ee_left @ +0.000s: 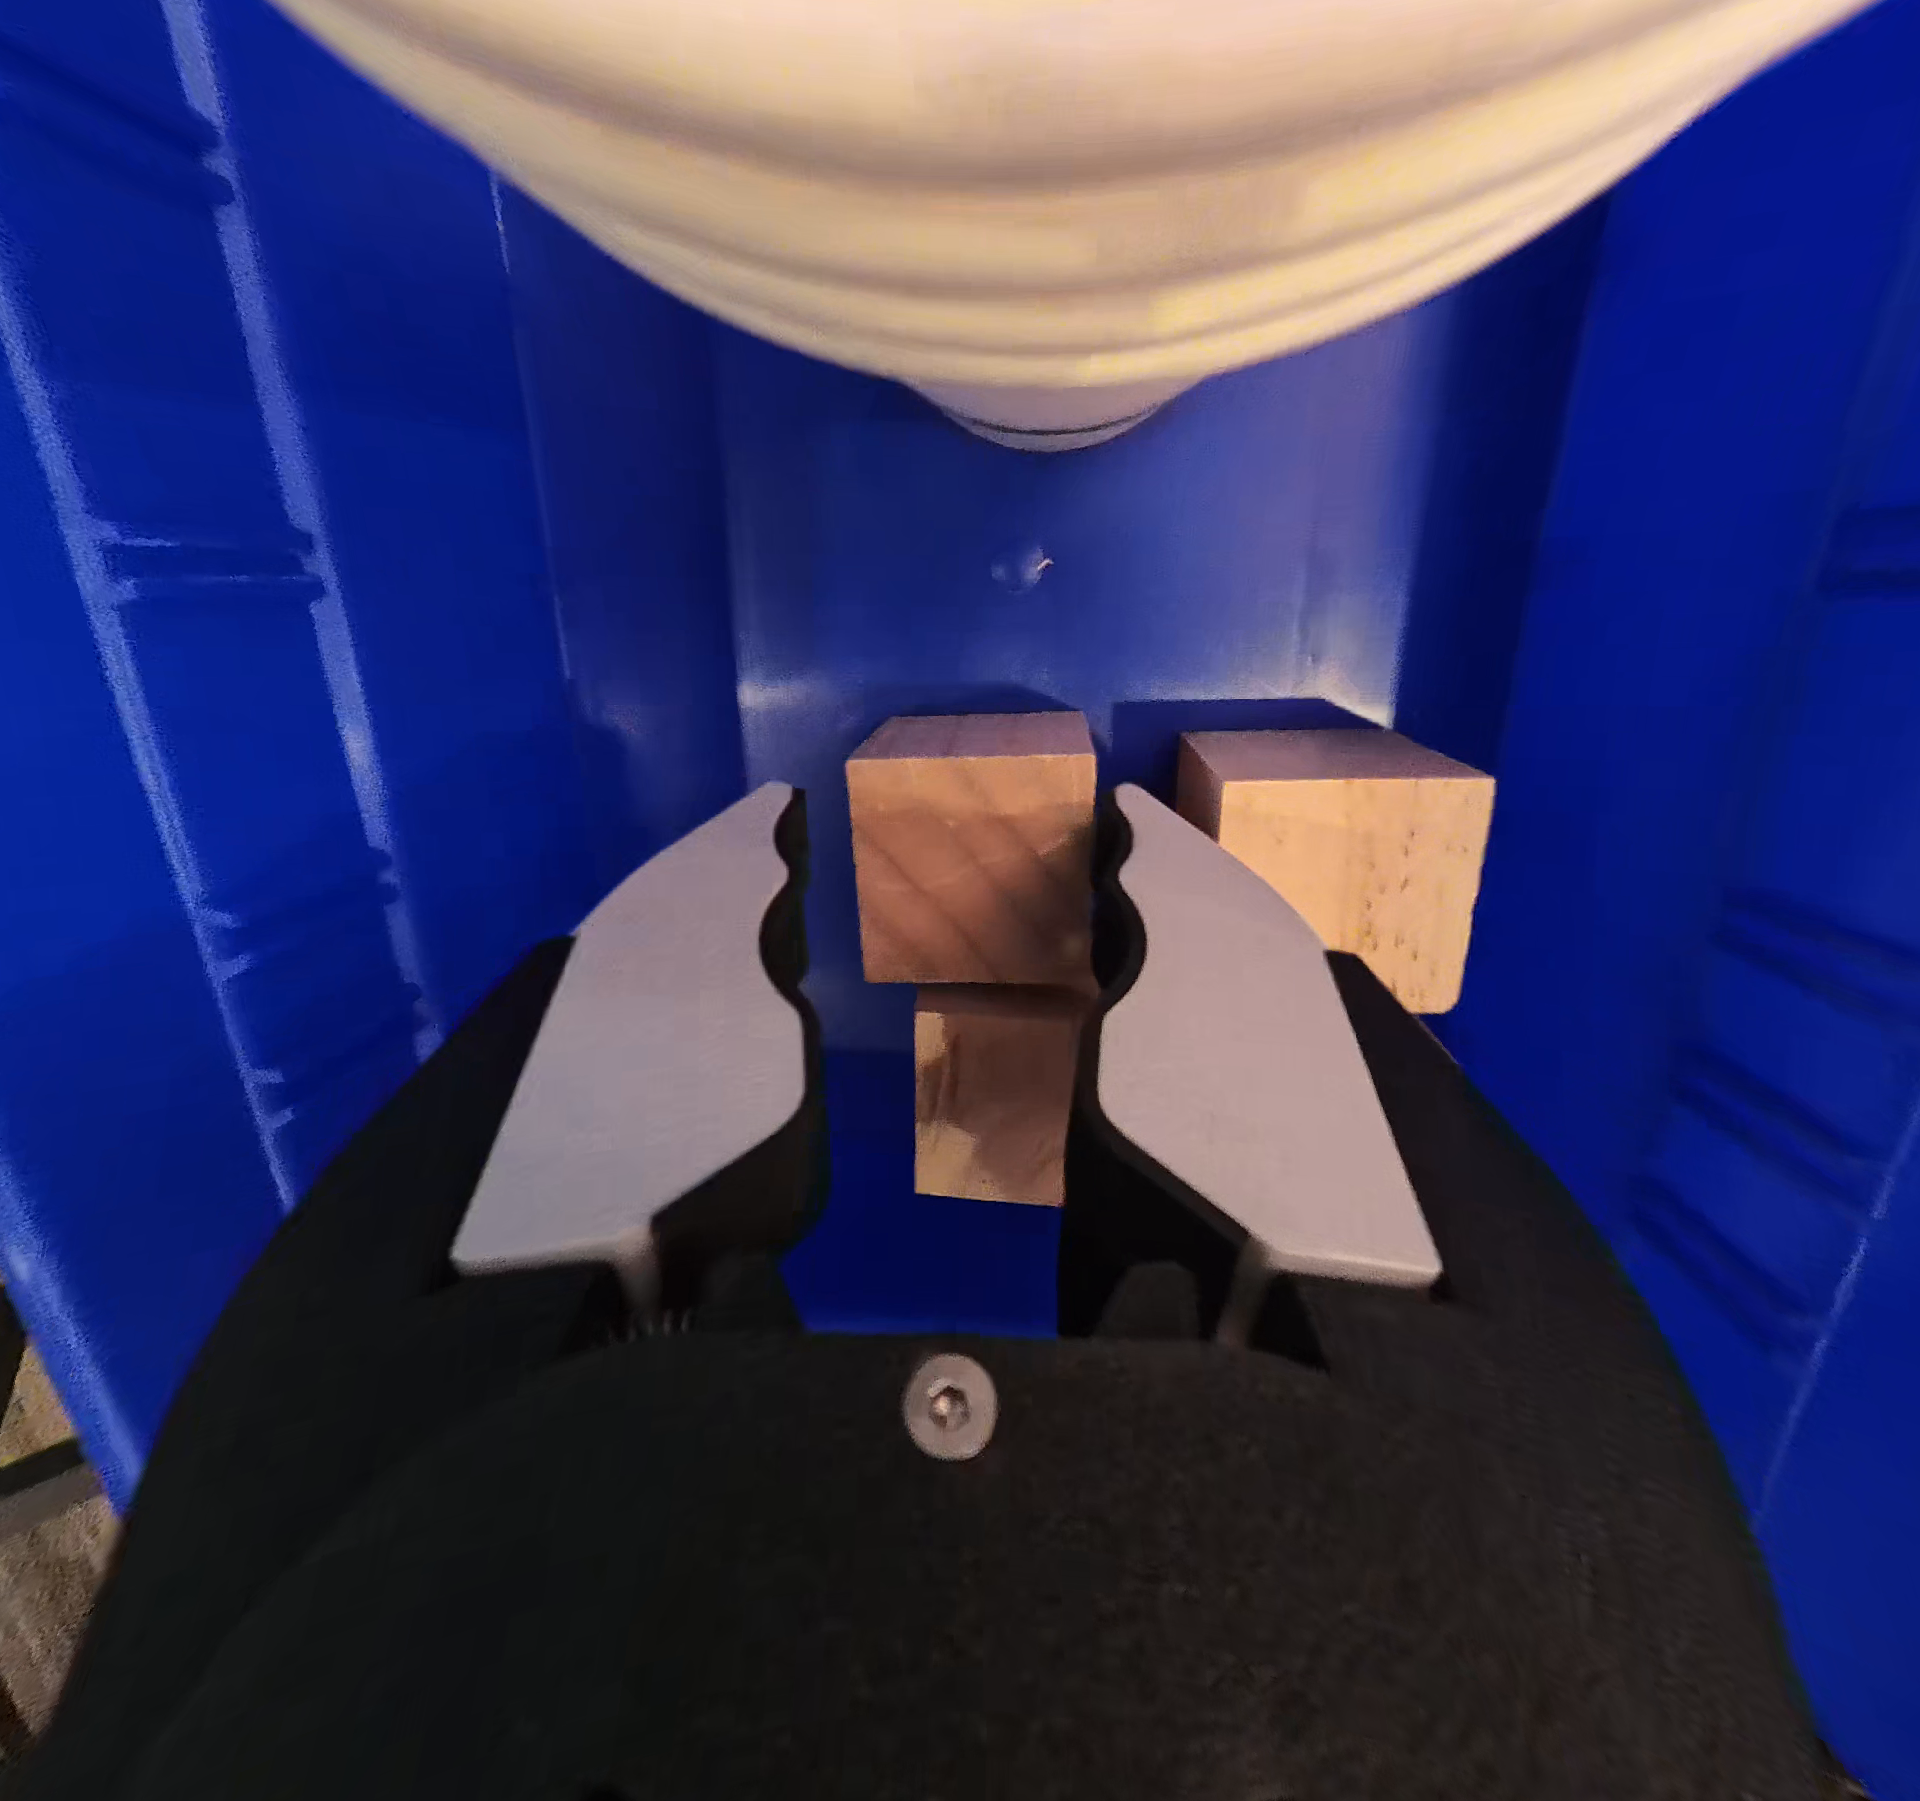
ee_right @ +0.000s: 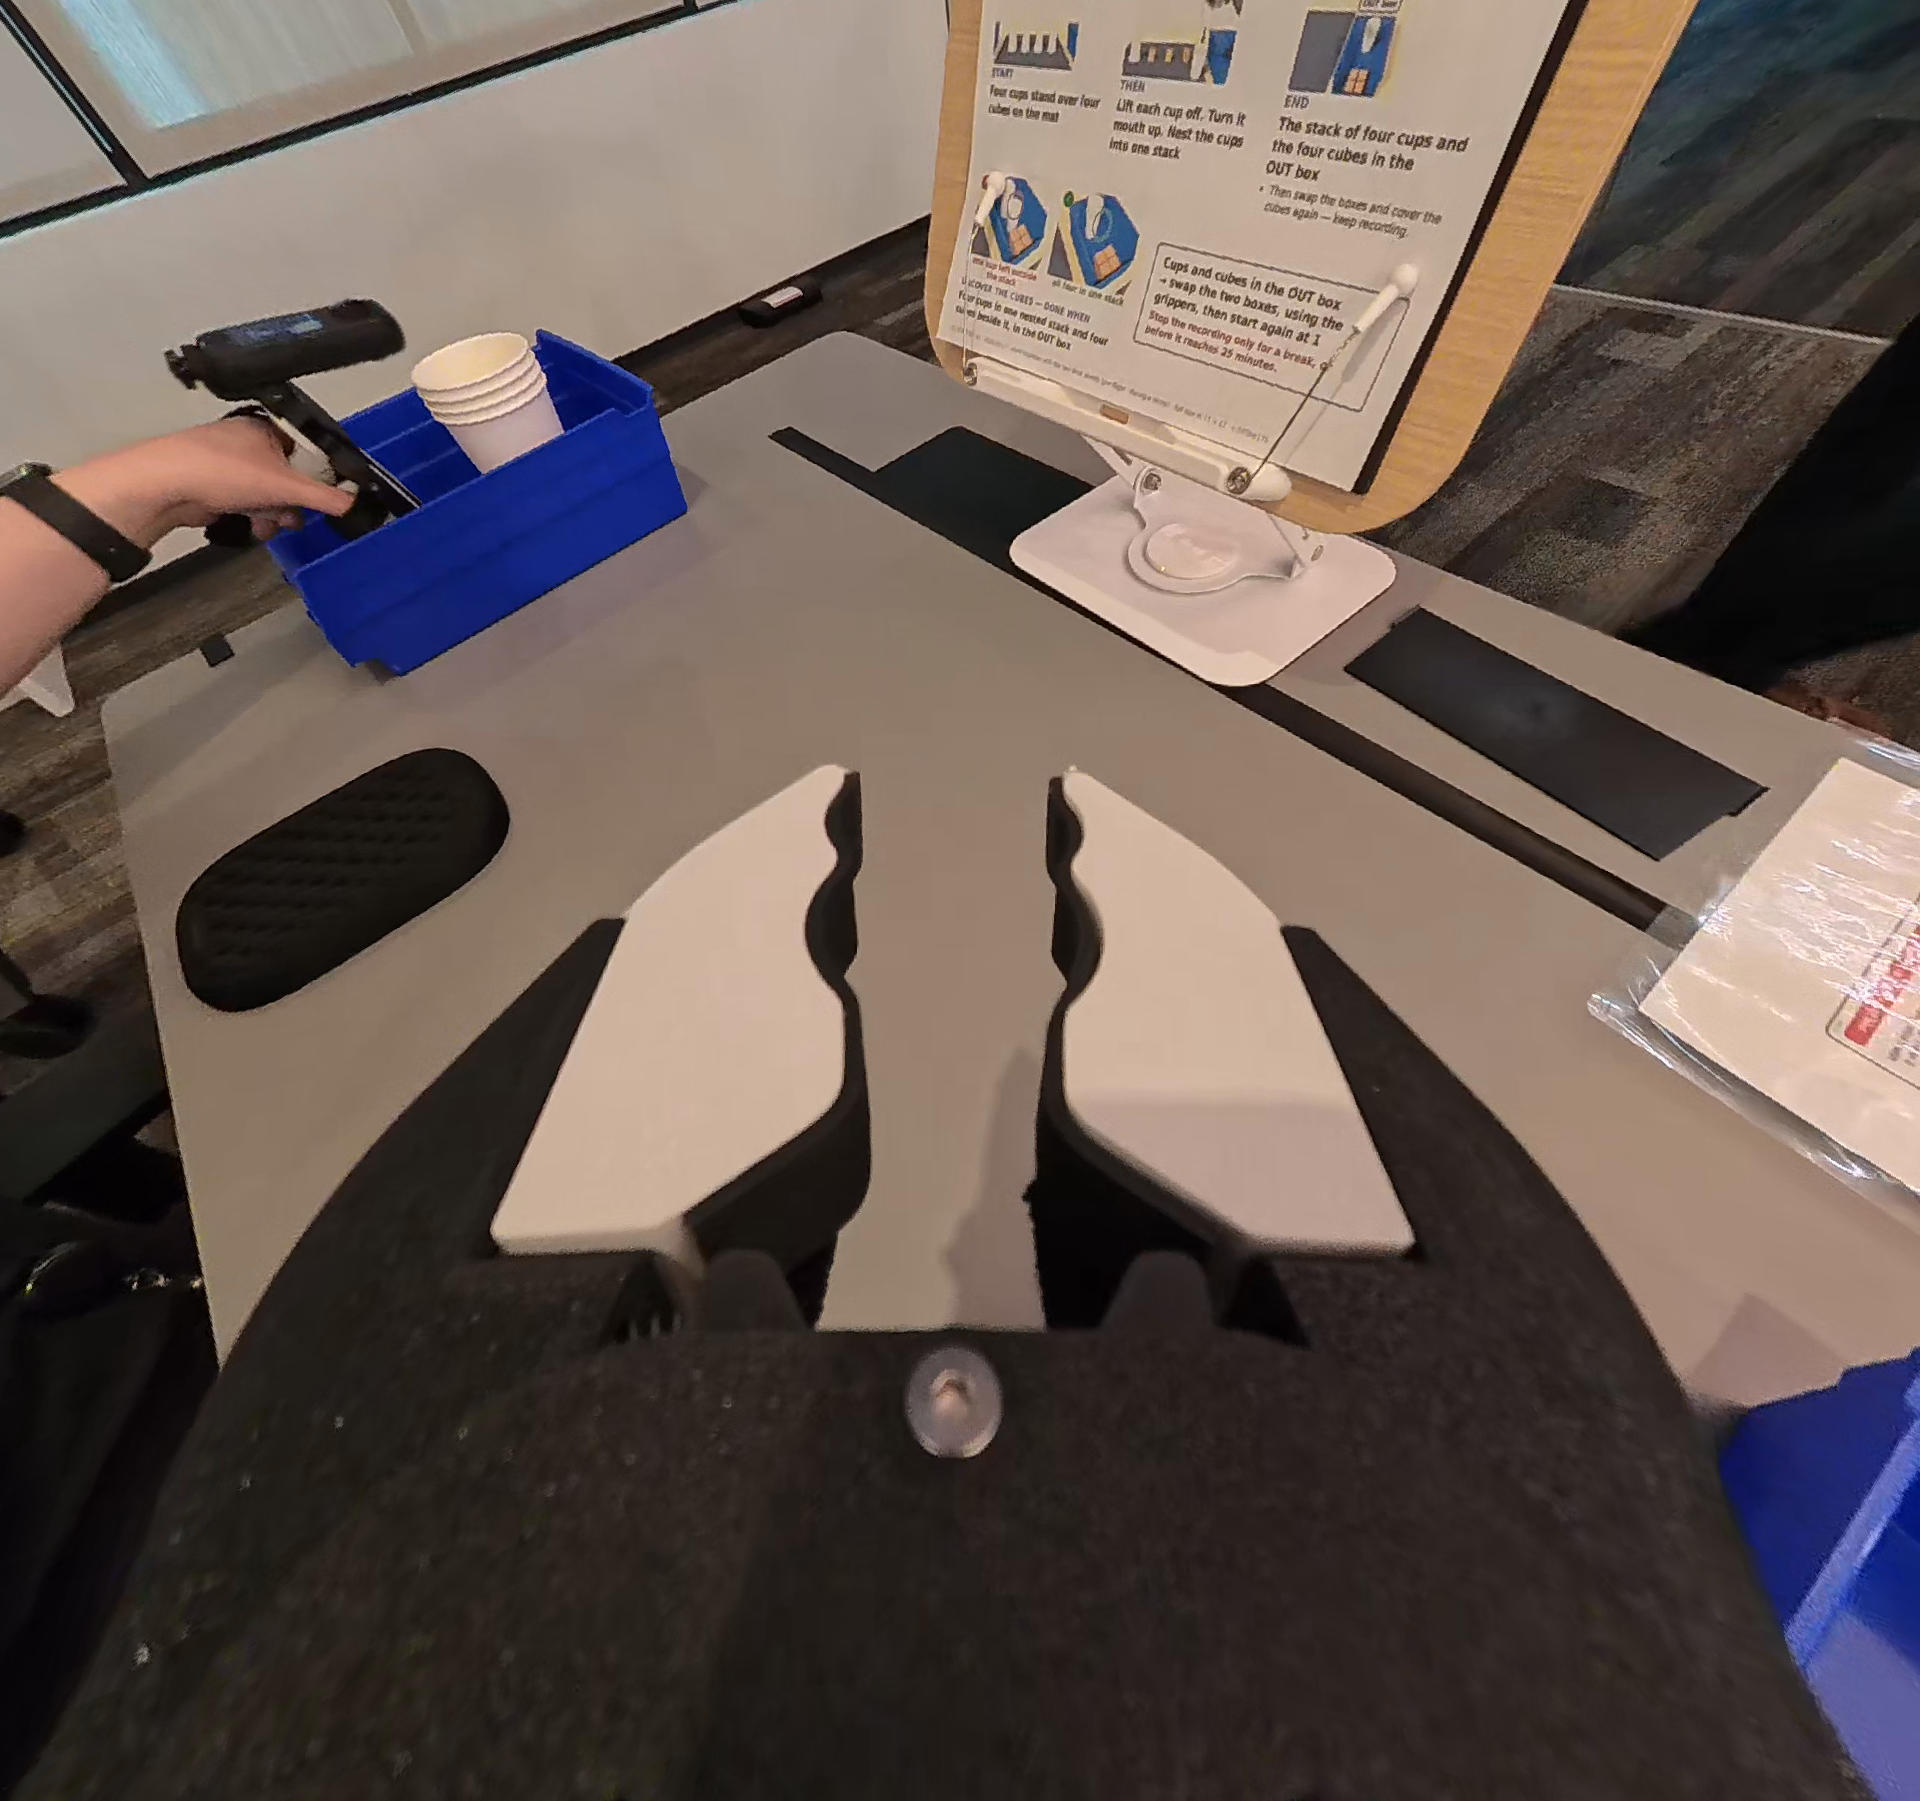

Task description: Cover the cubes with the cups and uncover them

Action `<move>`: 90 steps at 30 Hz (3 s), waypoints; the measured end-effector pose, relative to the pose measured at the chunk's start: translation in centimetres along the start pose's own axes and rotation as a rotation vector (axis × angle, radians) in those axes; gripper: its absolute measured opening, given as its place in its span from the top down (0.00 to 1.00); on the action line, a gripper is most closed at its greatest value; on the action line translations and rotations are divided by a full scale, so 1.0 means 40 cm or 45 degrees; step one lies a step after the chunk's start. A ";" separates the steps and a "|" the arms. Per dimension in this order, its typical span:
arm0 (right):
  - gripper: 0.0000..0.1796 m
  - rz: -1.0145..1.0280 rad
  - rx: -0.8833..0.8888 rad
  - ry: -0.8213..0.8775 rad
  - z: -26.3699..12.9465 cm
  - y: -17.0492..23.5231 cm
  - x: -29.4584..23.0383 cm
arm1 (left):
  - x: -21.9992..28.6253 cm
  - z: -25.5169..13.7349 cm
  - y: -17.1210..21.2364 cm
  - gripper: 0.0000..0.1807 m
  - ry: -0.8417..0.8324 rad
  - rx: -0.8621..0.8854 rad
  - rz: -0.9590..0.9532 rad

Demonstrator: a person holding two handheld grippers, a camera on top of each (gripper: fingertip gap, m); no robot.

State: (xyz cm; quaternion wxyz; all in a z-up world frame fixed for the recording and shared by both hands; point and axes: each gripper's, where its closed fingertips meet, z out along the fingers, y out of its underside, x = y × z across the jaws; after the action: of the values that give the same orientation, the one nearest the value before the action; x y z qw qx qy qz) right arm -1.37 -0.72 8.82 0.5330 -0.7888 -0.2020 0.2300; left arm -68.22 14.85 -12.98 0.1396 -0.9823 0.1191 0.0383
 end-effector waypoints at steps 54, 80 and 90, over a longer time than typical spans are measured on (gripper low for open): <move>0.82 0.139 -0.236 0.243 -0.428 0.287 0.171 | 1.839 -0.145 -0.168 0.76 0.529 0.220 1.986; 0.82 0.182 -0.260 0.230 -0.445 0.337 0.176 | 1.844 -0.276 -0.197 0.61 0.688 0.374 2.047; 0.82 0.059 -0.239 0.155 -0.391 0.271 0.136 | 1.129 -0.554 -0.229 0.64 0.338 0.922 1.311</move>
State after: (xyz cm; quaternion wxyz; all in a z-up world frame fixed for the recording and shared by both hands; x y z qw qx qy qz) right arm 12.89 -13.13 2.99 0.4627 -0.8521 -0.1716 0.1741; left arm -21.32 7.02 5.78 0.4101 -0.6863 0.5972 -0.0640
